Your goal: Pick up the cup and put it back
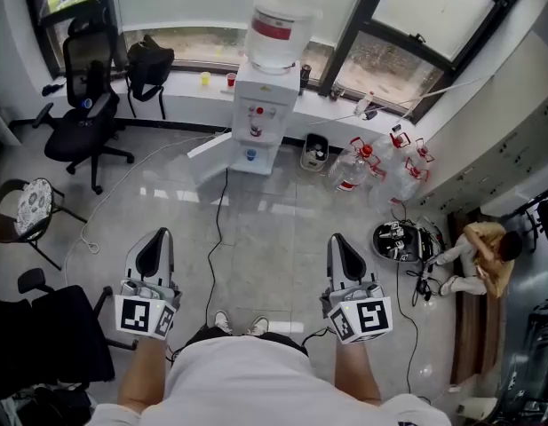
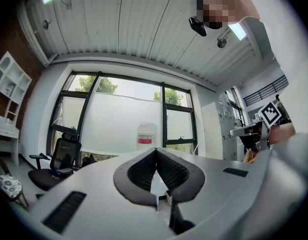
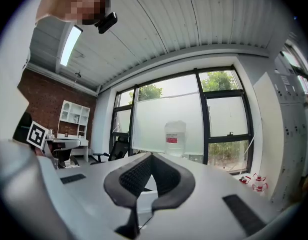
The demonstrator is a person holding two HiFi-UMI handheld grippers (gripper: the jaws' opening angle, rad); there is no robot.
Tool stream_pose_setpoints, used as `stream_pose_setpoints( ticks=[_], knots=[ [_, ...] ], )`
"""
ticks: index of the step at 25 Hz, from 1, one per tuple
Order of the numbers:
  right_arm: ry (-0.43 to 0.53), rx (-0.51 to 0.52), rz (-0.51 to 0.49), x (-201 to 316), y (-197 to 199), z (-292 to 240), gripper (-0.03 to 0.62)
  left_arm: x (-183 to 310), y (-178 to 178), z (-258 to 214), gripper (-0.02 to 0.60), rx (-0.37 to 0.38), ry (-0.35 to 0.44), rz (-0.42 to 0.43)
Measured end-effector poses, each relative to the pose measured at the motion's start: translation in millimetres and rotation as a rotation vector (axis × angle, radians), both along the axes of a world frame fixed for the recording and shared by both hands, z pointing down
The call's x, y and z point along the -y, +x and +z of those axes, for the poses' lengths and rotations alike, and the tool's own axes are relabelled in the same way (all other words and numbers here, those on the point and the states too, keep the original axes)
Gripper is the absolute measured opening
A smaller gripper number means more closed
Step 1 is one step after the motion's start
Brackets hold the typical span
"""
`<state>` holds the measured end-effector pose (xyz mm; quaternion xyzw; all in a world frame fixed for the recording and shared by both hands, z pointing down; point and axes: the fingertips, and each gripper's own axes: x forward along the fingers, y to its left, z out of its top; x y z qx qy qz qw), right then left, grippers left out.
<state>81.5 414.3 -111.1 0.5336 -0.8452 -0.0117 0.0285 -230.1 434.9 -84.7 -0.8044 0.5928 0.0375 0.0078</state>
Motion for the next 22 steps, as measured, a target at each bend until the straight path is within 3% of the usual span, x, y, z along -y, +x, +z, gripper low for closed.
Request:
stream_pose_setpoints(
  ticks=[6, 13, 17, 22],
  knots=[
    [-0.012, -0.015, 0.056, 5.6, 1.0, 4.7, 0.020, 22.5, -3.2, 8.9, 0.023, -0.004, -0.015, 0.055],
    [-0.131, 0.056, 0.139, 26.9, 33.8, 43.9, 0.020, 71.2, 22.5, 32.0, 0.023, -0.010, -0.071, 0.125],
    [-0.155, 0.092, 0.116, 83.7, 43.0, 62.9, 0.020, 117.9, 36.0, 39.8, 0.023, 0.005, -0.076, 0.111],
    [-0.153, 0.103, 0.040, 190.6, 51.7, 62.3, 0.020, 200.8, 55.1, 44.4, 0.023, 0.006, -0.111, 0.067]
  ],
)
